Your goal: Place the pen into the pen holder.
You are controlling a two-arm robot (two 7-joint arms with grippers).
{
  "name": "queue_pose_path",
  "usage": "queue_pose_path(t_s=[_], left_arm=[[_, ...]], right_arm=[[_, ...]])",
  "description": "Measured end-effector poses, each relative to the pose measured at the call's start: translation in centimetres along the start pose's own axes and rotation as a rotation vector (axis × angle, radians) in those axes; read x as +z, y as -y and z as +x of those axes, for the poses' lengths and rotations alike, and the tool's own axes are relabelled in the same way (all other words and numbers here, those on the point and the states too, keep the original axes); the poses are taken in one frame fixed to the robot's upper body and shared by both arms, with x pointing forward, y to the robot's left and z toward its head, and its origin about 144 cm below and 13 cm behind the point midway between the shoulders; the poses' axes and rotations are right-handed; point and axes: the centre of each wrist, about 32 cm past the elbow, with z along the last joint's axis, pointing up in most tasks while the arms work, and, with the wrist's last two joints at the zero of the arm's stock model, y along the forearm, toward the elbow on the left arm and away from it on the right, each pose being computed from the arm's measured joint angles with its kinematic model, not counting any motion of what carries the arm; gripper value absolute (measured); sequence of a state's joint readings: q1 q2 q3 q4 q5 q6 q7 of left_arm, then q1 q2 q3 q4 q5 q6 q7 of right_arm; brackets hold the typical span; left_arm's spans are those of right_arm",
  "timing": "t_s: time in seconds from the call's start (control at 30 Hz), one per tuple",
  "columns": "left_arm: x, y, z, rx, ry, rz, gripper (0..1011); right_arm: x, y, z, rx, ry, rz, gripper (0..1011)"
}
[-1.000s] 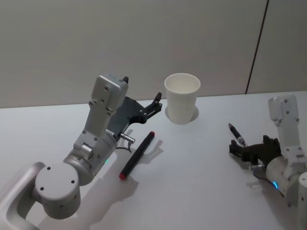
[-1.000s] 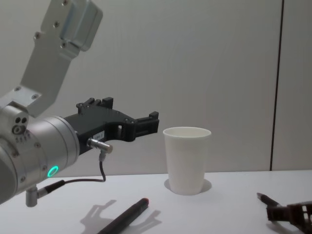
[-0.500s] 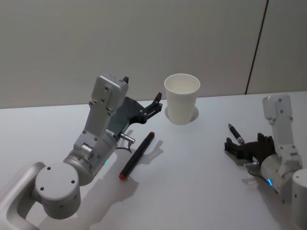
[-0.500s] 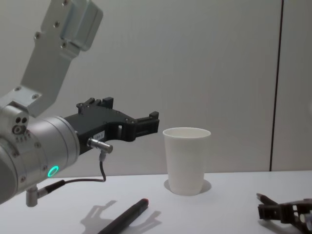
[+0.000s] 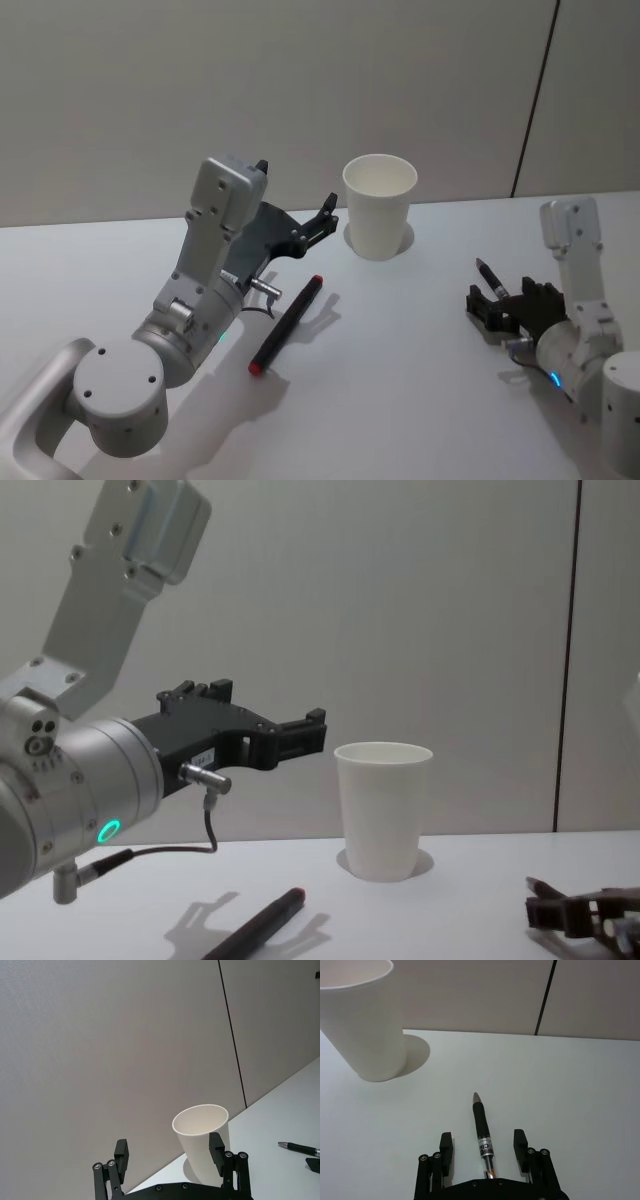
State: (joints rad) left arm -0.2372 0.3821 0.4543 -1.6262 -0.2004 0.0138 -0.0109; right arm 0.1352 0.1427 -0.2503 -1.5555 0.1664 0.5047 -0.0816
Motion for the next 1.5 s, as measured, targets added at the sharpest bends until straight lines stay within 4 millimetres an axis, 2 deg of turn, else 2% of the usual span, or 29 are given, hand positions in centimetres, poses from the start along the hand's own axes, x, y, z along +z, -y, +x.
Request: queue_pose_path(t_s=[0.1, 0.23, 1.5], left_arm=[[0.00, 0.00, 0.00, 0.000, 0.000, 0.000, 1001], [0.00, 0.00, 0.00, 0.000, 0.000, 0.000, 1001], [0.00, 0.00, 0.00, 0.000, 0.000, 0.000, 1001]], right_arm=[[-0.01, -0.03, -0.02, 0.001, 0.000, 0.000, 726], [-0.03, -0.07, -0.02, 0.001, 0.001, 0.000, 688], [-0.16, -0.08, 0.16, -0.051, -0.050, -0.005, 434]])
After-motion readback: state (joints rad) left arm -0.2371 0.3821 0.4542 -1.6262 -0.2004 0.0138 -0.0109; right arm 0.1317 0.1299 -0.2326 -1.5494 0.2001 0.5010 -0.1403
